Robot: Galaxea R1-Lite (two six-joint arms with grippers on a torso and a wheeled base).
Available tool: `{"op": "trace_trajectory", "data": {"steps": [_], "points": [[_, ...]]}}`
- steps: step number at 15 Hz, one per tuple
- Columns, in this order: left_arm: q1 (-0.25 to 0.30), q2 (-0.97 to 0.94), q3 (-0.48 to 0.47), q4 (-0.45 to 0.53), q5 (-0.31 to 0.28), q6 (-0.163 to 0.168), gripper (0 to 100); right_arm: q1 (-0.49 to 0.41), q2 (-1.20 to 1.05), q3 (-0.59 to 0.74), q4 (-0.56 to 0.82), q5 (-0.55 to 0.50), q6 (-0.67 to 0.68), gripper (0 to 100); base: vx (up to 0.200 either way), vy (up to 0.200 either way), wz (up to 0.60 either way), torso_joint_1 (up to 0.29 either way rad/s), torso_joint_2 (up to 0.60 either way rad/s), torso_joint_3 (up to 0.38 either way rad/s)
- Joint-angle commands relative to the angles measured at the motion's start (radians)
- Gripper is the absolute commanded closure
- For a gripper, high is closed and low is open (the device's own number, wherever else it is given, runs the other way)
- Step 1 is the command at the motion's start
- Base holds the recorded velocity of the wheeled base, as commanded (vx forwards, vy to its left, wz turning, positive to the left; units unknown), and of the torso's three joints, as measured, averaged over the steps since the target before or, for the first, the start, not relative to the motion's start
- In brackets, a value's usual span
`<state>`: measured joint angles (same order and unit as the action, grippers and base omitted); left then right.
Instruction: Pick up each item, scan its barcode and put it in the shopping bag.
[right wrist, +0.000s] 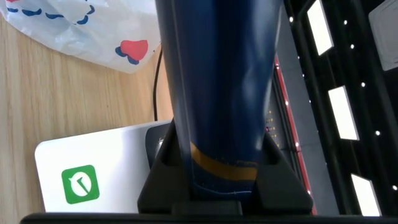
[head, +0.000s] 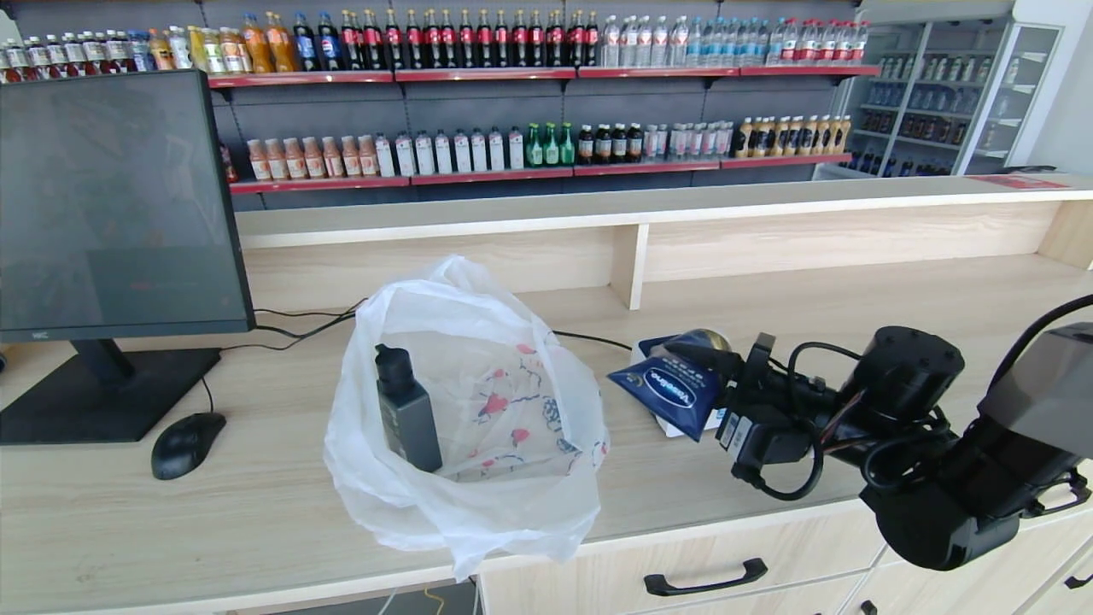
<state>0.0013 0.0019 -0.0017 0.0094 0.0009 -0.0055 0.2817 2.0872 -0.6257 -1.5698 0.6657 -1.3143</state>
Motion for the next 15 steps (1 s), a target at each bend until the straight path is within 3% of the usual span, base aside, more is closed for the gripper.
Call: {"op": "trace_trajectory", "data": {"steps": [1,7,15], "points": [[0.0,0.0,0.0,0.0,0.001,-0.001,0,0.001,-0.001,0.0,-0.001,0.0,0.0,100,0.0,0.0,0.0,0.0,0.0,0.0],[0.0,0.0,0.0,0.0,0.001,0.001,0,0.016,-0.072,0.009,-0.001,0.0,0.044,100,0.0,0.0,0.0,0.0,0.0,0.0],[0.0,0.0,0.0,0.0,0.001,-0.001,0,0.07,-0.309,0.077,-0.001,-0.026,0.267,100,0.0,0.0,0.0,0.0,0.0,0.0]]}}
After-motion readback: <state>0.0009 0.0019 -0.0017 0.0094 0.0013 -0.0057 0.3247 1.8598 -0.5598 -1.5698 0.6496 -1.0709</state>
